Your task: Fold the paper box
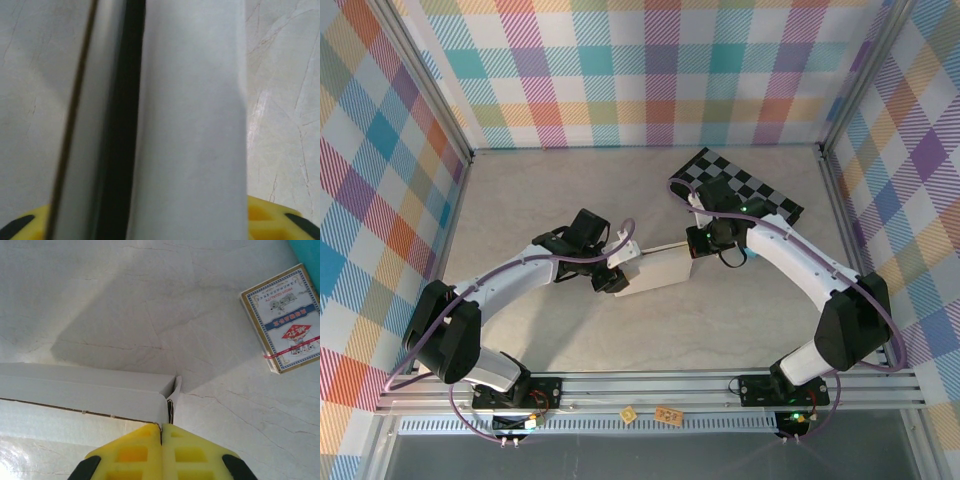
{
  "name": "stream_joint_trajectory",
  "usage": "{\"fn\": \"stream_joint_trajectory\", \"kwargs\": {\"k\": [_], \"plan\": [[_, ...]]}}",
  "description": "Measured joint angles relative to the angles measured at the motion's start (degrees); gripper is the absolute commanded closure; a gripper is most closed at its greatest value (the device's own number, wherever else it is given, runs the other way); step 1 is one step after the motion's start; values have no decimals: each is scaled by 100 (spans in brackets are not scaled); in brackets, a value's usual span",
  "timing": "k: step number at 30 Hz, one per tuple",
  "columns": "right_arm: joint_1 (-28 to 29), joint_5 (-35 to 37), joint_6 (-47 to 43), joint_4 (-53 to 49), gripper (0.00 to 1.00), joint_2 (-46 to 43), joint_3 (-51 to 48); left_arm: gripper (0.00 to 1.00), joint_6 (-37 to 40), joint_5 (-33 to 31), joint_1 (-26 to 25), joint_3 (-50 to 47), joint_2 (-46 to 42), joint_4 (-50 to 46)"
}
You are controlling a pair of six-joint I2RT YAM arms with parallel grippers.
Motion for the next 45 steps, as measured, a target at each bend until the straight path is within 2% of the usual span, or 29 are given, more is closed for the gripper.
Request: {"fn": "stream_joint_trajectory", "kwargs": {"k": [4, 20, 23, 30, 33, 37, 42, 45], "plan": [[0, 70, 11, 0, 100, 0, 0, 45, -256, -107, 0, 0, -284, 24], [291, 474, 450, 13, 100, 2, 24, 44, -1705, -254, 2, 0, -1226, 79], [358, 549, 542, -4, 100, 2, 33, 49, -2144, -476, 11, 190, -1342, -260], [442, 645, 695, -125, 100, 26, 122, 60, -2999, -658, 153, 1665, -855, -1443], [452, 680, 717, -160, 100, 26, 127, 55, -3180, -774, 153, 1729, -824, -1742], [463, 693, 734, -160, 100, 26, 127, 52, -3191, -1082, 155, 1821, -678, -1991], [463, 695, 734, -179, 100, 85, 197, 63, -3075, -1043, 310, 2389, 199, -2079], [463, 704, 745, -181, 100, 107, 216, 64, -3018, -835, 376, 2542, 544, -2122]]}}
